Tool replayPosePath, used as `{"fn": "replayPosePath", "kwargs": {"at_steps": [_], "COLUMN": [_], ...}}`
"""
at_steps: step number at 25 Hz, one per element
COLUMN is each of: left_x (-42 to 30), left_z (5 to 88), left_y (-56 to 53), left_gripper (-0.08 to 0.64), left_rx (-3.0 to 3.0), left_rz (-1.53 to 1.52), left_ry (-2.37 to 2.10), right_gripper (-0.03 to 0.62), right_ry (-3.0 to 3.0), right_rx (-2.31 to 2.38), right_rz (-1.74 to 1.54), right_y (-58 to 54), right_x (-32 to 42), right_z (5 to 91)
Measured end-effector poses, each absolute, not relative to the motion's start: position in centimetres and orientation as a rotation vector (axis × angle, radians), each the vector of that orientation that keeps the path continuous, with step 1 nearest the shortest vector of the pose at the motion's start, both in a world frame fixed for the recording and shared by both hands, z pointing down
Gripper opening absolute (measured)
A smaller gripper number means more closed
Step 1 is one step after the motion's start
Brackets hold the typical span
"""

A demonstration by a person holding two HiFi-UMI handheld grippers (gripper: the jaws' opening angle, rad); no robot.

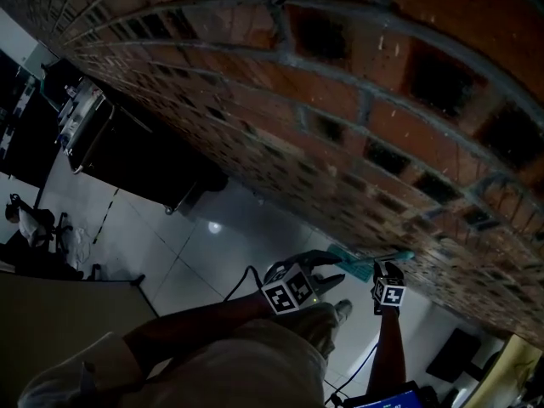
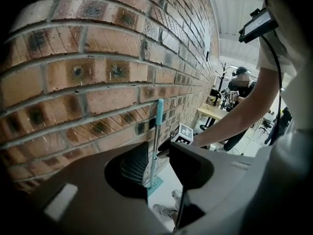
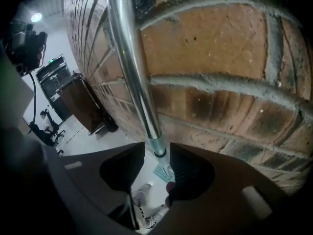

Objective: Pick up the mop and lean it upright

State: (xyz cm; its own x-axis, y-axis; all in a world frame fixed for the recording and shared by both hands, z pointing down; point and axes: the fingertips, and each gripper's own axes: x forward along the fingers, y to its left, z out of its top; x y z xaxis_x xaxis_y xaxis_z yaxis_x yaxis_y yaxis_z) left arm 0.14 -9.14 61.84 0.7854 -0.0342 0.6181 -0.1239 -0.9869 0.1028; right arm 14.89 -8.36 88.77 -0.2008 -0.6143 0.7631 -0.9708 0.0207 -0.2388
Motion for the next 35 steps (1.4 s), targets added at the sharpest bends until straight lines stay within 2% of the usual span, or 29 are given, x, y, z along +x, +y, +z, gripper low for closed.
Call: {"fn": "replayPosePath", "kwargs": {"at_steps": [12,35], "left_x": [-1.7,-2.4], "left_z": [62.1,62.4], "left_y": [-10.3,-9.9], "left_gripper": [0.153,0.147], "left_rx": [2.824,2.798], "left_rz": [0.997,0.976], "left_ry": [-0.159,-0.226], "right_gripper": [0.150,0.113], "right_ry": [-1.738,-1.726], "right_rx": [1.605,1.752], "right_rz": [1.070,1.053], "right_y": [-9.1,-8.7], "right_x": [14.9,15.2], "right_z": [93.2,93.4]}}
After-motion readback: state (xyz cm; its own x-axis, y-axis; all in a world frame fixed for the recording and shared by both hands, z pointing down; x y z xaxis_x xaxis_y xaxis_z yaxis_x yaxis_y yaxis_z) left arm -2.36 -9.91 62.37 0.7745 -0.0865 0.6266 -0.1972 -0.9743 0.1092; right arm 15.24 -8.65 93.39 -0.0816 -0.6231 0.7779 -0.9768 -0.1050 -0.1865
